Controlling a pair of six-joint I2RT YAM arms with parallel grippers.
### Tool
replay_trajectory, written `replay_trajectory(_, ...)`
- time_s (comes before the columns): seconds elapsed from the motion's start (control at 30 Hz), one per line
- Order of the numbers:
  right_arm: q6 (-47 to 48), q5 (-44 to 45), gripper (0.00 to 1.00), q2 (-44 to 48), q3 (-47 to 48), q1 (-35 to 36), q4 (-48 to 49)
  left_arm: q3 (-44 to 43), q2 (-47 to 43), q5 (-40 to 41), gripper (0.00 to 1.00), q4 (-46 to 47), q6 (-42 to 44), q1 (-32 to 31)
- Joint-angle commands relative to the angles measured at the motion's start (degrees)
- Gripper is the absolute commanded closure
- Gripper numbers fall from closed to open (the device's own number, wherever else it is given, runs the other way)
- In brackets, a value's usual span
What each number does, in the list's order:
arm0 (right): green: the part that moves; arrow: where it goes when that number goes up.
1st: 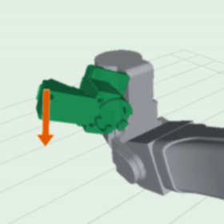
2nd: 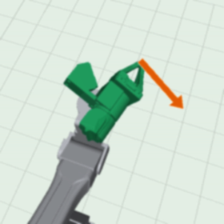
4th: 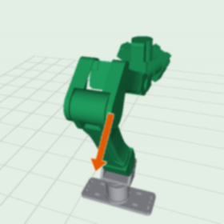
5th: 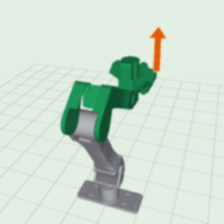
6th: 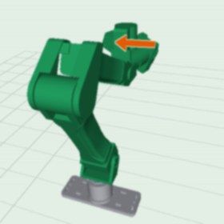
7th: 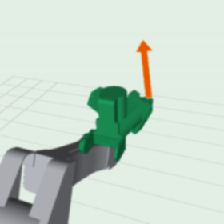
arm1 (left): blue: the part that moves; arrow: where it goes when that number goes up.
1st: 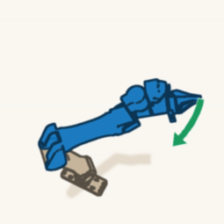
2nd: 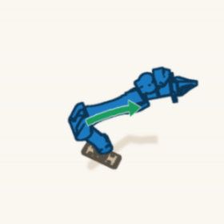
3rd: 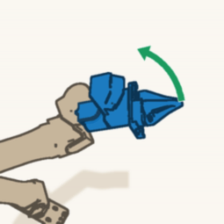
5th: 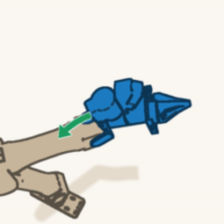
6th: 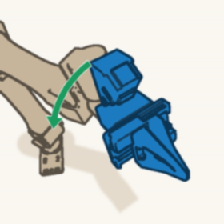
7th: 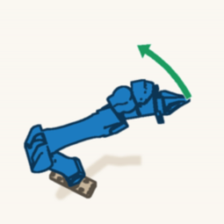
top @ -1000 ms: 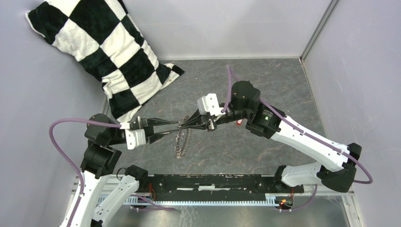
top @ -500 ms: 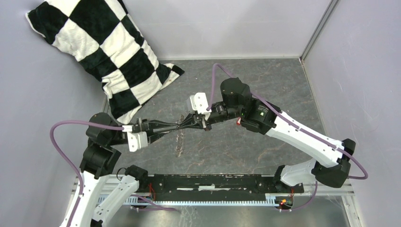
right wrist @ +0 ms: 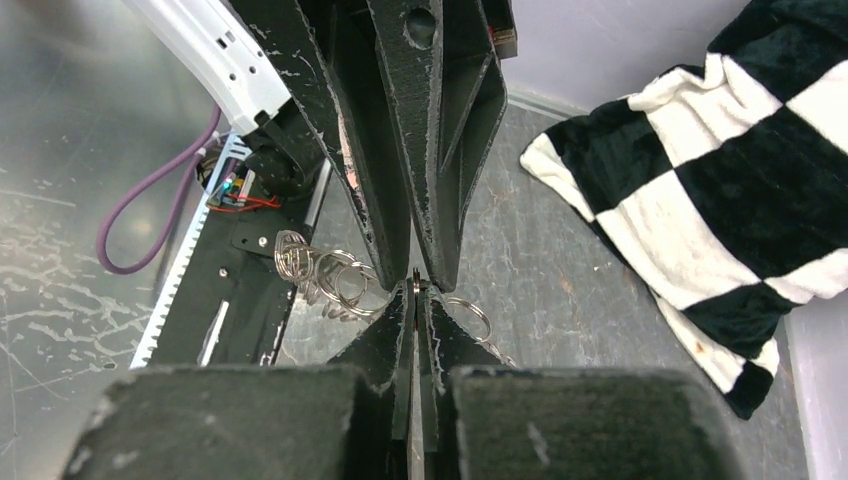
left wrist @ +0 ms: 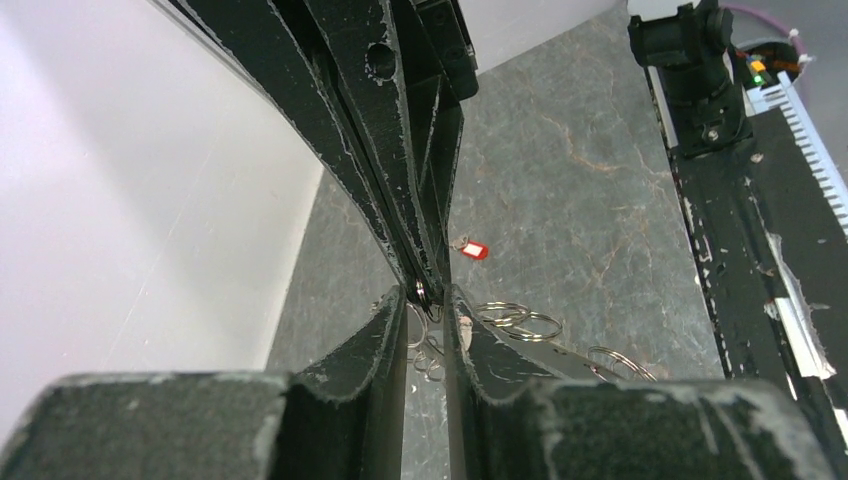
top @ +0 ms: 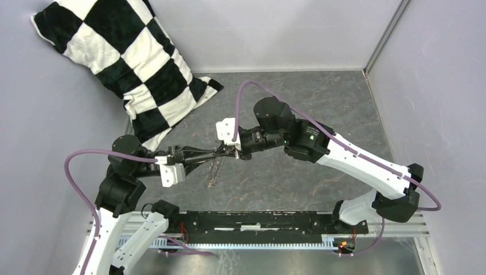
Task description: Put the keys on the keyring
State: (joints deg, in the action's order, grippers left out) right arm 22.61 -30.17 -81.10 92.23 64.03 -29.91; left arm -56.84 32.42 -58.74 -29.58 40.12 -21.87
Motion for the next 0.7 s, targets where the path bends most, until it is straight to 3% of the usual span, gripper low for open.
replay_trajectory(0.0,1.6,0.5,0.99,0.1,4.1,1.5,4.5,-1.0,1.7,2.4,0.78,-6.7,7.7,-0.1)
replay_trajectory(0.33,2.3,1.2,0.99,0.7,2.3,1.7,4.1,-3.5,2.6,4.5,0.58,-13.6,15.1,0.0)
replay_trajectory(0.67,2.4,1.4,0.99,0.5,2.0,1.7,3.8,-4.6,2.4,4.7,0.65,-12.5,12.6,0.0)
